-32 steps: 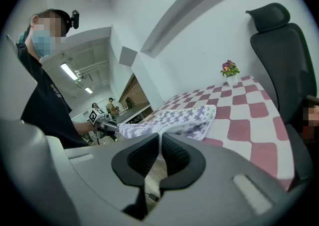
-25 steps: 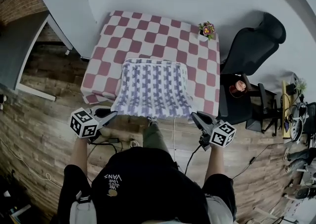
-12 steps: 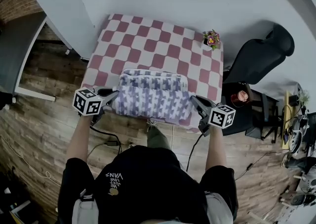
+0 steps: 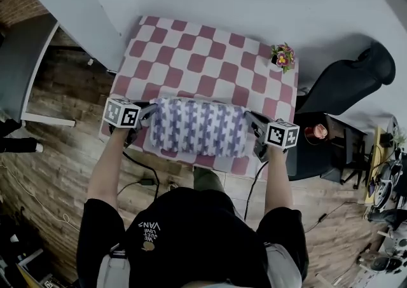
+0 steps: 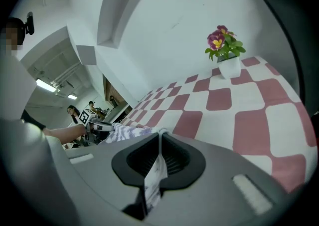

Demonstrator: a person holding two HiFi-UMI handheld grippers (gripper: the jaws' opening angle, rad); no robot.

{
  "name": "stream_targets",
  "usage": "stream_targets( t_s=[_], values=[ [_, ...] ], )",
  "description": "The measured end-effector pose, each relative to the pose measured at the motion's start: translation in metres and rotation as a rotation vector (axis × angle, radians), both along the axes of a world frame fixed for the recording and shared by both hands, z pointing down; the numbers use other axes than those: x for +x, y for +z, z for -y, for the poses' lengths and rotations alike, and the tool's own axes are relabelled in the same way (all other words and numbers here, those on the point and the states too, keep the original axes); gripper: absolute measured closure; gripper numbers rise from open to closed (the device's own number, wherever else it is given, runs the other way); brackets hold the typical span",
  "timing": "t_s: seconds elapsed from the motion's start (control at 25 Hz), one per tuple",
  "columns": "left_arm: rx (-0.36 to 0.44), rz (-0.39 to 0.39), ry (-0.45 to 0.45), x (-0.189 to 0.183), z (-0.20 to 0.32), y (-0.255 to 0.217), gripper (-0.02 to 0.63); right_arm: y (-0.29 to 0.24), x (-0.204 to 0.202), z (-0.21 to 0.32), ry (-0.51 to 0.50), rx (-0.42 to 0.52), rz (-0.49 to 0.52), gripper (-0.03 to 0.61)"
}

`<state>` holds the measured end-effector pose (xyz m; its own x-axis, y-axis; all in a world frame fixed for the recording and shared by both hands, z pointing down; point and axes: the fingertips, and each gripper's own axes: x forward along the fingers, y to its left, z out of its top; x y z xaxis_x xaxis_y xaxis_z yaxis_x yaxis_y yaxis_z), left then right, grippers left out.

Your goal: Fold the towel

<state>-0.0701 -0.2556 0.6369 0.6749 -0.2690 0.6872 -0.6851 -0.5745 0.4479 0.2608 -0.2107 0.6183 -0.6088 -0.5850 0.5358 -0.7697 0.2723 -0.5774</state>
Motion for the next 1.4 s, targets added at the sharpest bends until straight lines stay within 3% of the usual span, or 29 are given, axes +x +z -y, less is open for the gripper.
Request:
stream_targets(
  t_s=[0.32,0.44,0.48,0.52,0.64,0.72,0.84,0.96,1.08,1.24,1.4],
  values=[
    [-0.155,0.041,-0.064,0.003,0.011,0.035,0.566,0.044,0.006,0.014,0.012,-0.110,-0.137,0.554],
    [-0.193,-0.026,-0.089,0.006,0.012,0.033,0.529,0.050,0.008,0.014,0.028,-0.130,-0.205,0.543],
    [-0.205,-0.055,-0.099,0.007,0.012,0.031,0.485,0.050,0.008,0.015,0.038,-0.128,-0.211,0.534],
    [-0.214,-0.077,-0.110,0.006,0.012,0.029,0.448,0.049,0.009,0.015,0.050,-0.124,-0.217,0.521],
    [-0.220,-0.087,-0.145,-0.008,0.009,0.026,0.350,0.046,0.019,0.013,0.106,-0.109,-0.197,0.363],
    [-0.198,-0.086,-0.168,-0.021,0.005,0.021,0.337,0.036,0.030,0.006,0.167,-0.091,-0.163,0.359],
    [-0.074,-0.065,-0.184,-0.037,0.002,0.004,0.327,0.019,0.043,-0.011,0.273,-0.054,-0.097,0.357],
    [0.155,-0.004,-0.157,-0.039,-0.006,-0.023,0.327,0.011,0.043,-0.038,0.364,-0.043,0.017,0.347],
    [0.339,0.065,-0.072,-0.026,-0.030,-0.041,0.327,0.011,0.039,-0.067,0.469,-0.034,0.119,0.330],
    [0.475,0.089,0.013,-0.006,-0.065,-0.046,0.327,0.014,0.028,-0.098,0.591,-0.010,0.227,0.314],
    [0.550,0.107,0.111,0.008,-0.097,-0.039,0.327,0.016,0.015,-0.118,0.662,0.003,0.299,0.298]
  ],
)
